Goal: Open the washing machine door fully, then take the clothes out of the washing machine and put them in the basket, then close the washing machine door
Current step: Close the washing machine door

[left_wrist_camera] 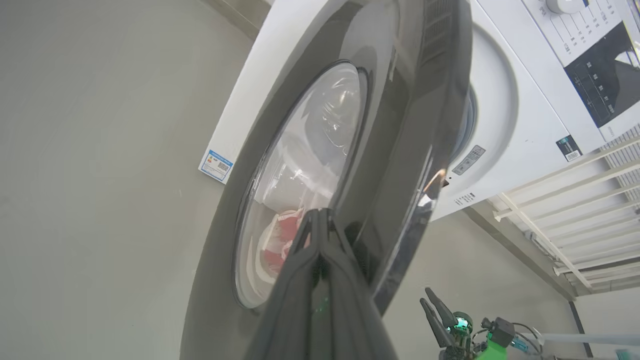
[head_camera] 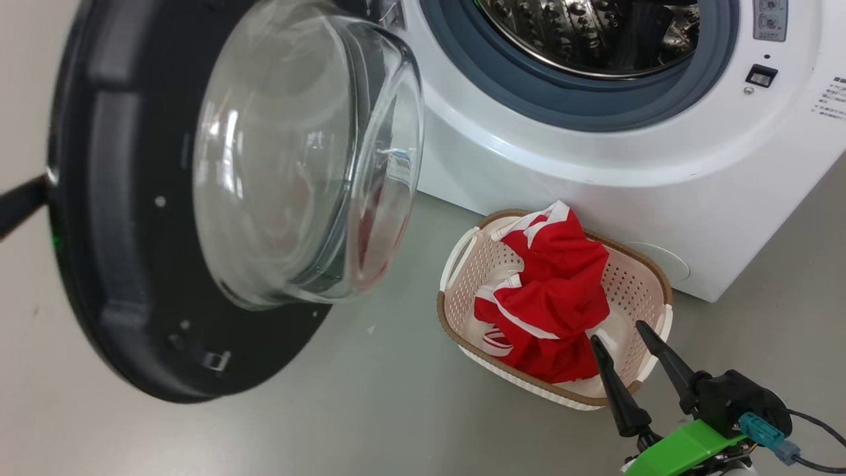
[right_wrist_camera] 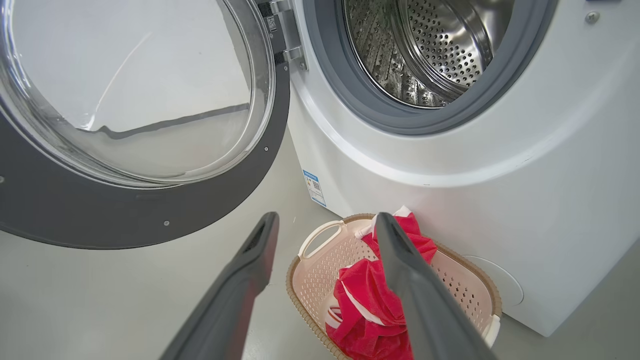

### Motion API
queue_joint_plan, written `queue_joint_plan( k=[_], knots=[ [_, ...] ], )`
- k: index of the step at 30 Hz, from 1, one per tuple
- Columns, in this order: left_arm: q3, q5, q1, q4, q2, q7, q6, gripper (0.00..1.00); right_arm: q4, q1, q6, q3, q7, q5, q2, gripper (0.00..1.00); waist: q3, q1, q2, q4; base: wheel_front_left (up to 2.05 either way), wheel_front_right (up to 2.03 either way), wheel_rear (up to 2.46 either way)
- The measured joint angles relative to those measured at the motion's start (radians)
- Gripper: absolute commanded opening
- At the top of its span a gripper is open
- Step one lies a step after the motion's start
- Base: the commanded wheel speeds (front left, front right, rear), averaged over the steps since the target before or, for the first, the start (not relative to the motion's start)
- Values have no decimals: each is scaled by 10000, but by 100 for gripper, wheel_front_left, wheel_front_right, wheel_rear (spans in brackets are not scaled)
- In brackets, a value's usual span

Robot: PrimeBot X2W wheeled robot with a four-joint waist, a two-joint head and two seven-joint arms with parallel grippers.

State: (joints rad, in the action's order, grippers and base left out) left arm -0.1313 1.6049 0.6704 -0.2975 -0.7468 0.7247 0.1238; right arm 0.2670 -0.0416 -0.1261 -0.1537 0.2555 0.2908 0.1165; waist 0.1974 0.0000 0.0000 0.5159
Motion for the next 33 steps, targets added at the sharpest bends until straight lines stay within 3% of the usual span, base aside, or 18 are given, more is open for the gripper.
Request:
queue_joint_plan(
  k=[9, 16, 25, 33],
  knots=[
    [61, 15, -202, 1572, 686, 485, -2, 0, -38, 2, 0, 25, 0, 0, -38, 100, 3, 0, 0, -134, 0, 0, 0],
    [230, -12, -194, 1983, 1306, 499, -2, 0, -58, 1, 0, 113, 0, -2, -40, 100, 95, 0, 0, -186, 0, 0, 0],
    [387, -320, -207, 1965, 1463, 380, -2, 0, -58, 0, 0, 130, 0, -2, -79, 100, -25, 0, 0, -236, 0, 0, 0],
    [474, -612, -941, 1923, 1574, -441, 0, 0, -65, 8, 0, 142, 0, 15, -88, 100, -271, 0, 0, -195, 0, 0, 0]
  ],
)
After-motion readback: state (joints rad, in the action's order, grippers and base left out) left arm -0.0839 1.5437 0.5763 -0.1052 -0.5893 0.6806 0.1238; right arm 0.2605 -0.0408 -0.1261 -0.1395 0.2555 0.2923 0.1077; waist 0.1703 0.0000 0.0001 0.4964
